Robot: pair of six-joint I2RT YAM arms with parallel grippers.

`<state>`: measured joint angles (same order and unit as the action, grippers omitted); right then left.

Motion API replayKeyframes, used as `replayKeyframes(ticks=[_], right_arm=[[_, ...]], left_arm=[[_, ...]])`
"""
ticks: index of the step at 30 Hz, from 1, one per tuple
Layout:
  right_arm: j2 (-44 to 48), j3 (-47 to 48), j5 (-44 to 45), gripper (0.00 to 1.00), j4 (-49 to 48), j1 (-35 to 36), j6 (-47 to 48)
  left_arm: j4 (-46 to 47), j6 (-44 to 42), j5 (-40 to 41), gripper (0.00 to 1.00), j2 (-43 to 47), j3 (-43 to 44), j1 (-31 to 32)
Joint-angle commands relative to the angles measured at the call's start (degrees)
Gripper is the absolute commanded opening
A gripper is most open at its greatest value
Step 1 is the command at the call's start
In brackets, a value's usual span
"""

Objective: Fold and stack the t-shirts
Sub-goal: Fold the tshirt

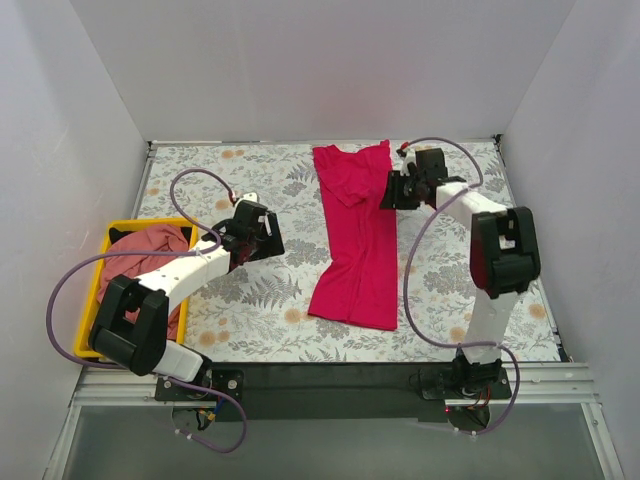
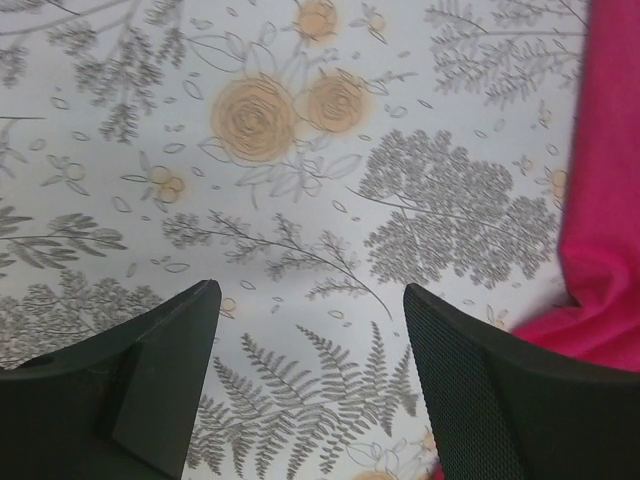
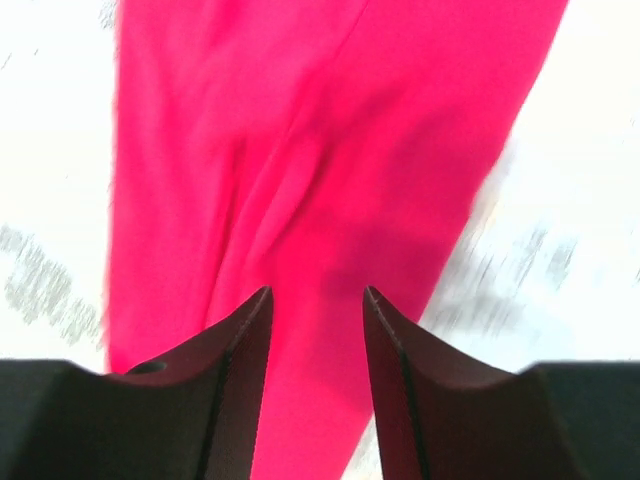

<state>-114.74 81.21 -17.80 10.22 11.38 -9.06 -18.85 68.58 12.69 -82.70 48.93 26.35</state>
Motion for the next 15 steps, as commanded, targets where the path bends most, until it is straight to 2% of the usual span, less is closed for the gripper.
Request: replayKeyframes(ticks=[1,2,3,7,11,15], right_arm=[[13.46,-10.96,2.59,0.47,2.79,3.2,-1.31],[18.27,-14.12,3.21,0.46,4.09,3.91,-1.92],[20.58,-18.93,3.73,0.43,4.72,4.7,-2.71],[29.56,-27.57,5.4,0.34,9.11,10.22,-3.6],[36.06,-33.99,5.68,0.33,11.84,14.81,-4.56],[38.18,-39.54,4.62,0.33,12.45,17.89,-5.88]], left_arm=[[-0.38,0.76,-10.55,0.73,1.57,0.29,0.54],[-1.18,2.68,-15.71,0.73,1.66,1.16,1.85],[-2.67,3.57,-17.24,0.73,1.66,1.52,2.73],[-7.58,7.62,-20.77,0.67,0.61,4.68,8.97],[-11.56,9.47,-22.17,0.6,-2.2,8.2,14.94],[-13.39,10.61,-24.9,0.58,-5.19,10.91,16.54]])
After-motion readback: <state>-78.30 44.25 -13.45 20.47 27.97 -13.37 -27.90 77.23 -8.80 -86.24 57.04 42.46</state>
